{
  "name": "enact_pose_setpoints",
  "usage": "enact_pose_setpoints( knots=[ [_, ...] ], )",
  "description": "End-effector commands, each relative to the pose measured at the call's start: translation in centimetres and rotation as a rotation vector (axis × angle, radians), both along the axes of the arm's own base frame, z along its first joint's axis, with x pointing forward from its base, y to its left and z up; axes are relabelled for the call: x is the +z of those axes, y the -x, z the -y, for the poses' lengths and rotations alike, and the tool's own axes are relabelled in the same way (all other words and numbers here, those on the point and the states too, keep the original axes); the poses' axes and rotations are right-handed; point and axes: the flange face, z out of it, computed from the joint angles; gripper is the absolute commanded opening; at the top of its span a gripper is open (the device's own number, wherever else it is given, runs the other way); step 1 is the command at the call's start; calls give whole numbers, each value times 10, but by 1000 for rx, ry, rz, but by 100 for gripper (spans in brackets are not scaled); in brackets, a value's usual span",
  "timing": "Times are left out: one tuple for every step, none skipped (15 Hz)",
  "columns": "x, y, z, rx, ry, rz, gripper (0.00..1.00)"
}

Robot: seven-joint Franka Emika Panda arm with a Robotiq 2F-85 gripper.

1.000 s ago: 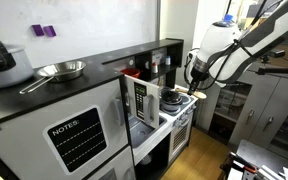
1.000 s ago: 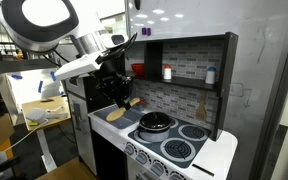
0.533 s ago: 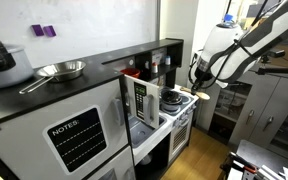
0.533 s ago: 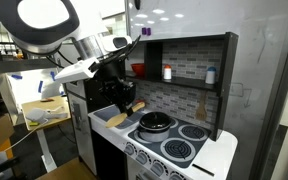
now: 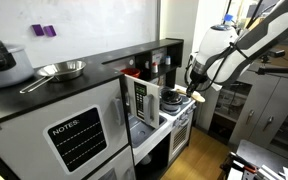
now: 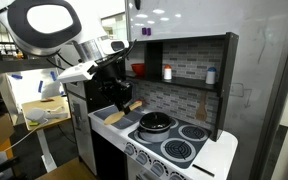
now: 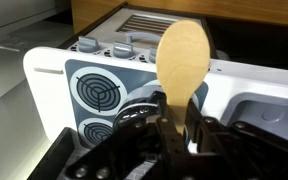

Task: Remove the wooden spoon from the sink and put it on the stove

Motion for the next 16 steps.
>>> enact_pose_setpoints(
  knots=[
    [1, 0, -1, 1, -1, -1, 20],
    [1, 0, 0, -1, -1, -1, 20],
    [1, 0, 1, -3, -1, -1, 20],
    [1, 0, 1, -2, -1, 0, 20],
    [1, 0, 1, -2, -1, 0, 20],
    [1, 0, 1, -3, -1, 0, 20],
    [1, 0, 1, -2, -1, 0, 20],
    [1, 0, 1, -2, -1, 0, 20],
    [1, 0, 1, -2, -1, 0, 20],
    [1, 0, 1, -2, -1, 0, 20],
    [1, 0, 1, -2, -1, 0, 20],
    [1, 0, 1, -2, -1, 0, 20],
    [1, 0, 1, -3, -1, 0, 20],
    [1, 0, 1, -2, -1, 0, 20],
    [1, 0, 1, -2, -1, 0, 5],
    [0, -1, 7, -5, 2, 0, 5]
  ],
)
